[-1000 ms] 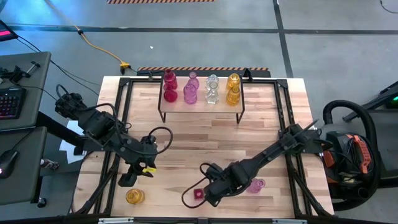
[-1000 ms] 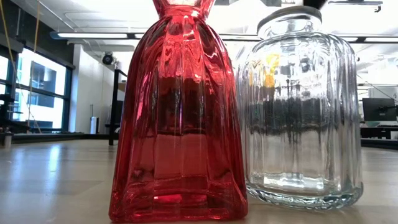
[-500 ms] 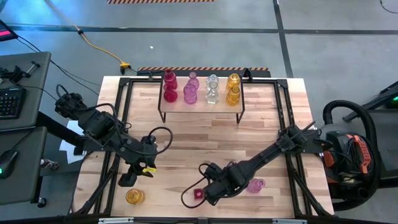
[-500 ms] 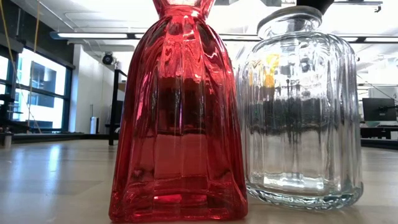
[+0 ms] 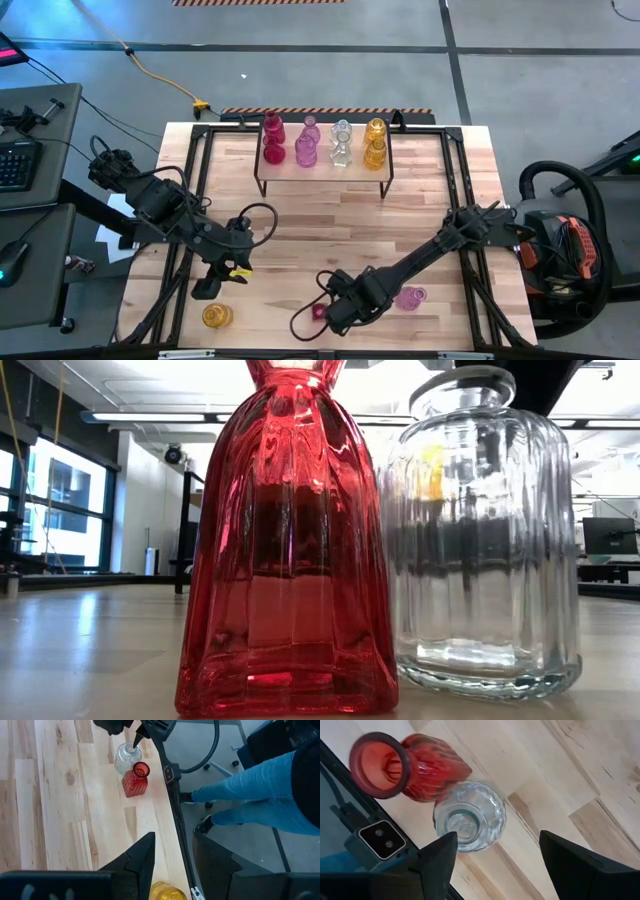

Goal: Sort vases onto shelf
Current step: Put the transparent vase on the shelf aligned with the other transparent vases

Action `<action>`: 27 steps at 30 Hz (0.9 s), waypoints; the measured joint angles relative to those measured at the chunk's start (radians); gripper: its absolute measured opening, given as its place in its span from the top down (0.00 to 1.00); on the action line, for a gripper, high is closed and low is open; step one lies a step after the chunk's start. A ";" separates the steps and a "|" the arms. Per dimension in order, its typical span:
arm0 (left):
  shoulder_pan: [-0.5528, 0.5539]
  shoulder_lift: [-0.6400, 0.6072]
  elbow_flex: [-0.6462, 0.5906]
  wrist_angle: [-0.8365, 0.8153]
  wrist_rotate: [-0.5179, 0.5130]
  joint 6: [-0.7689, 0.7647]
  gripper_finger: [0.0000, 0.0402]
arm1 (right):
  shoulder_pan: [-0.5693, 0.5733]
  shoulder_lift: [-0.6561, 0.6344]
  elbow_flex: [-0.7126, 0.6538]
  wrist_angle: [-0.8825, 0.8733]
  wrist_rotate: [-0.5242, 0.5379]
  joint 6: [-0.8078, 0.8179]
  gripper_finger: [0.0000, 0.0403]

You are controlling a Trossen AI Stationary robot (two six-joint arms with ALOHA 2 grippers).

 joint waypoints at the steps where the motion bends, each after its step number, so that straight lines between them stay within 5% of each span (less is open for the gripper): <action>1: 0.000 0.000 0.000 0.000 -0.001 0.000 0.70 | 0.000 0.002 0.000 0.002 0.000 0.000 0.34; 27: 0.000 0.000 0.000 0.000 -0.006 0.002 0.70 | -0.023 0.016 -0.006 -0.002 -0.017 0.099 0.38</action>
